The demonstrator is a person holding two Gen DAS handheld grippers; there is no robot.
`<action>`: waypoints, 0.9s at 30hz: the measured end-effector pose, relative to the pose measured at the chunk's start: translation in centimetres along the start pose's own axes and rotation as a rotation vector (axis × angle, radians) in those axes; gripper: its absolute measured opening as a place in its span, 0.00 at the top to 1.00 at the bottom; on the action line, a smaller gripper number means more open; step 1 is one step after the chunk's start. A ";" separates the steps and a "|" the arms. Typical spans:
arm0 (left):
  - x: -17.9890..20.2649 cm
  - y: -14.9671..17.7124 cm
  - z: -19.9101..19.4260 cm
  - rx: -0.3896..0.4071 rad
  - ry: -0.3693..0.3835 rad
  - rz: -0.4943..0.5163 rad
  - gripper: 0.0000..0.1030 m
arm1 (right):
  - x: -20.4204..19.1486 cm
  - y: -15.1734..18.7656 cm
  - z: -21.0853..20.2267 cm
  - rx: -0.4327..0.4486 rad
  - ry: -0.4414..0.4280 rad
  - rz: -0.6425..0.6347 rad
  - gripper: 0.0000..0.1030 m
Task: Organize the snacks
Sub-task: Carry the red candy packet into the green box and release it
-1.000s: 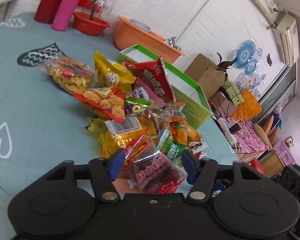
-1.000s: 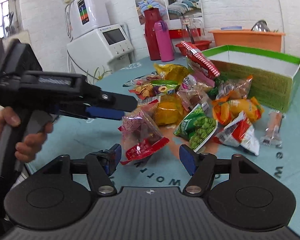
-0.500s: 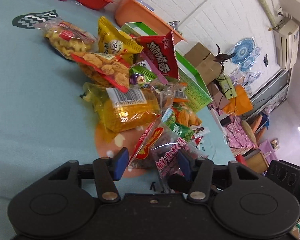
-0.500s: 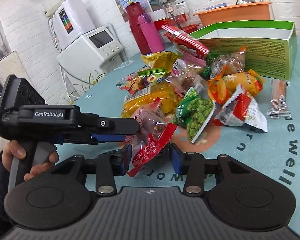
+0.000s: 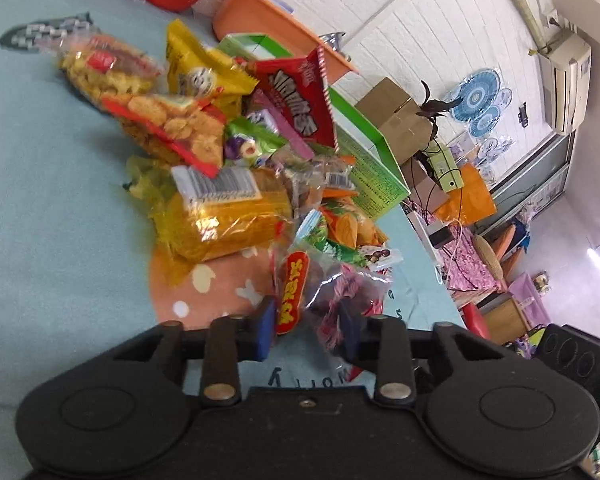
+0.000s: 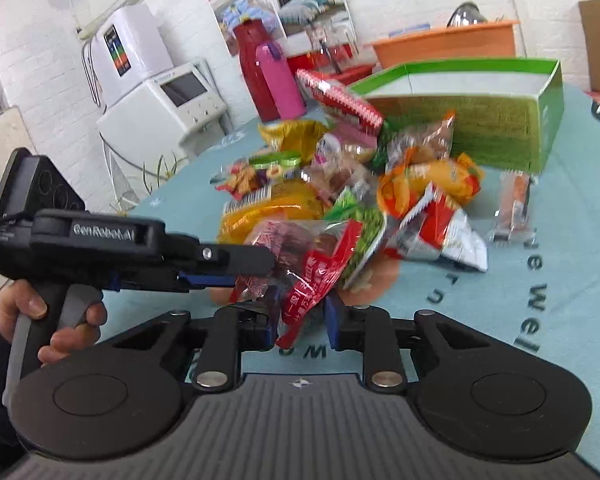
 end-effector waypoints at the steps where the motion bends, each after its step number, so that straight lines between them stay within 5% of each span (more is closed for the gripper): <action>1: 0.4 -0.2 -0.3 0.012 0.007 0.009 0.76 | 0.0 -0.4 -0.5 0.017 -0.009 -0.008 0.61; 14: 8.4 -9.3 -0.7 0.144 0.029 0.204 0.78 | 2.4 -9.0 -5.2 0.253 0.051 -0.106 0.62; 27: 9.0 -16.9 8.5 0.044 0.053 0.187 0.78 | 10.4 -13.2 -3.5 0.286 0.151 0.014 0.62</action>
Point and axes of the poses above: each gripper's, at about its wrist camera, not at the fingertips, and z roughly the way its jaws point, x to its right, y to its underside, the point moved 8 cm from there along z, roughly the way its jaws point, and after that the axes turned 10 degrees about -x, right-handed, at the moved point
